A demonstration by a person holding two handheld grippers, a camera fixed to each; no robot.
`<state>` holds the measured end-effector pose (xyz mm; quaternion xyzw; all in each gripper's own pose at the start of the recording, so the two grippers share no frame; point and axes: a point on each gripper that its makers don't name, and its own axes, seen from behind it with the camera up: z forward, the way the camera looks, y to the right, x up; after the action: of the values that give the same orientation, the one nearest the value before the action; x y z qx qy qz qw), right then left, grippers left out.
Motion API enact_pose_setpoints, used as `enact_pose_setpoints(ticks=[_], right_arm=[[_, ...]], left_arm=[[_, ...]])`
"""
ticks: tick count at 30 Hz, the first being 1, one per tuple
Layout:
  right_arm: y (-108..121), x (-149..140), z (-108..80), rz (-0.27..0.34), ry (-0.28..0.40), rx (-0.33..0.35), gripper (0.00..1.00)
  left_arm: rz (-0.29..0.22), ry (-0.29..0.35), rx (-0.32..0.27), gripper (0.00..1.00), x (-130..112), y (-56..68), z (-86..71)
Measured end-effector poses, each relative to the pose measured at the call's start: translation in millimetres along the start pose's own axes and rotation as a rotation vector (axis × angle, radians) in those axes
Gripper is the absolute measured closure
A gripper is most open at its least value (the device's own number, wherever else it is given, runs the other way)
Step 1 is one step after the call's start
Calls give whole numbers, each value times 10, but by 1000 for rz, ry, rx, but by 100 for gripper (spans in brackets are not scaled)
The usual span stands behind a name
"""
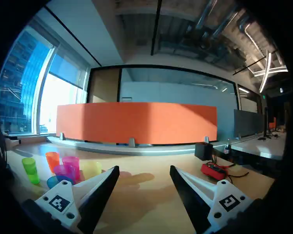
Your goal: Pour water
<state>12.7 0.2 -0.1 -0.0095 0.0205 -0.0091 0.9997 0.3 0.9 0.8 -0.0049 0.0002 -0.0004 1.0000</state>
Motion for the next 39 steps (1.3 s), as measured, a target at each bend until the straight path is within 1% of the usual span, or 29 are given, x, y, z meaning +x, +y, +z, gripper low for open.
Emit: enact_pose_setpoints(ticks=[5, 9, 21, 39], right_arm=[[23, -110, 5, 9, -28, 3, 0], [43, -125, 16, 18, -39, 0, 0], [18, -100, -10, 16, -39, 11, 0], [18, -116, 4, 18, -42, 11, 0]], left_arm=[[0, 0, 0, 1, 2, 2, -4], [0, 0, 0, 1, 4, 5, -4], [0, 0, 0, 1, 2, 10, -6], [0, 0, 0, 1, 2, 1, -8]])
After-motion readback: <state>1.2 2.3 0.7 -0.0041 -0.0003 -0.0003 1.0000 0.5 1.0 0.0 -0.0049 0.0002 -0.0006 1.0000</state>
